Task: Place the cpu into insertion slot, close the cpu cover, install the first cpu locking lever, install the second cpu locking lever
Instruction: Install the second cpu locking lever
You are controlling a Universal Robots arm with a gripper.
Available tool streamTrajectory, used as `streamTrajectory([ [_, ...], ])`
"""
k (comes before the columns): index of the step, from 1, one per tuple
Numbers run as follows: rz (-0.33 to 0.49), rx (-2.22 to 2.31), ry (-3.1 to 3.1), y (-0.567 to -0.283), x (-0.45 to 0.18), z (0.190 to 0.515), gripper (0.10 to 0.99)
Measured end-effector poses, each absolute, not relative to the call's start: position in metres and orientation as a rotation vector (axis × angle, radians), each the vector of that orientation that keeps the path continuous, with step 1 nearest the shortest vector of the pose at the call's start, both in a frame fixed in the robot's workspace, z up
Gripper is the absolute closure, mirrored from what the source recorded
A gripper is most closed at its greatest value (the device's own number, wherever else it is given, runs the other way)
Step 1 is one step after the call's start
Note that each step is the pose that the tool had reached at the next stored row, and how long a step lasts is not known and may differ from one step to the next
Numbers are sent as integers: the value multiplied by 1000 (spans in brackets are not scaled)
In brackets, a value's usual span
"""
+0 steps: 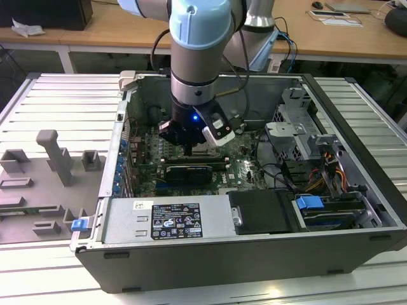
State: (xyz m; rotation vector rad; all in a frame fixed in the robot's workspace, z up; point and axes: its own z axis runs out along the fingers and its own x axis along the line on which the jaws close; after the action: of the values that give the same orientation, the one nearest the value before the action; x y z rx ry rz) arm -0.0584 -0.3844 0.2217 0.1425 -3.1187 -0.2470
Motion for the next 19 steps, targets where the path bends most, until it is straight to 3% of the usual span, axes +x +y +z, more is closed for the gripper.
streamTrajectory([
  [4,-263,145,-3117,-385,-59,216,980],
  [19,-467,146,-3103,-406,-67,205,980],
])
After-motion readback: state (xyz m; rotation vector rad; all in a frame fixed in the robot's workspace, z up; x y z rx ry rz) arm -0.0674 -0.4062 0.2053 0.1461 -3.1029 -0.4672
